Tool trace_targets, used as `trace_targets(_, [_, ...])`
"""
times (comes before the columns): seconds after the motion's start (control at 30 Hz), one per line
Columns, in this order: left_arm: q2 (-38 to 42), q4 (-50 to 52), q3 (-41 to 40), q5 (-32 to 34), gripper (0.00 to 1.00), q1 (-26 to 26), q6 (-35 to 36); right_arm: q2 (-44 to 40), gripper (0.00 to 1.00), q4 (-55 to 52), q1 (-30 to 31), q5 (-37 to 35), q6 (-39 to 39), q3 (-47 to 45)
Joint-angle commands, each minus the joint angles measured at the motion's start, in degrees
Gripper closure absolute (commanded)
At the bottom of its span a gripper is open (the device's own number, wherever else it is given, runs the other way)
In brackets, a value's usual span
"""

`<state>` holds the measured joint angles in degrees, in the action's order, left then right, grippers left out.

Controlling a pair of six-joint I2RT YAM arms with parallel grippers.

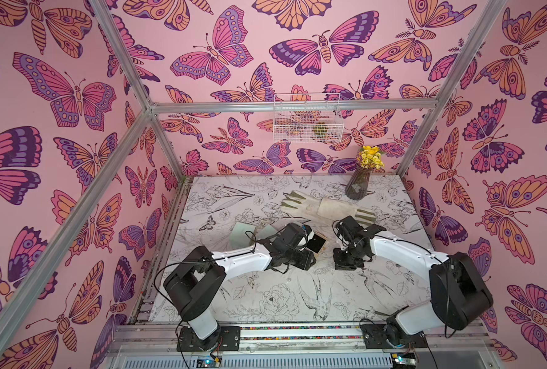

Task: Place the earrings into the drawer-style jewelry box
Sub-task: Pick up the earring from the center of the board.

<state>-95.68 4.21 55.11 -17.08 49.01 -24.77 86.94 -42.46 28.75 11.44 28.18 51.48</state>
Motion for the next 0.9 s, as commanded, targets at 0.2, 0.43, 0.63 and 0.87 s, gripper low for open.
trace_targets(0.2, [0.6, -1.4, -1.8, 0.8, 0.54, 0.4, -0.9, 5.2, 0.8, 0.4, 2.3, 0.9, -8.9, 3.2])
trace_targets(0.43, [0.2, -1.3, -1.6, 0.8, 0.54, 0.4, -0.9, 6.4, 0.79, 0.0, 3.2, -0.2, -10.3, 3.8])
trace_targets(0.63, [-0.1, -1.3, -1.6, 0.6, 0.54, 0.4, -1.0, 7.3, 0.79, -0.5, 3.1, -1.2, -10.4, 4.2])
trace_targets(0.87, [-0.2, -1.3, -1.6, 0.5, 0.54, 0.4, -1.0, 8.2, 0.8, -0.2, 3.2, -0.5, -10.2, 4.1])
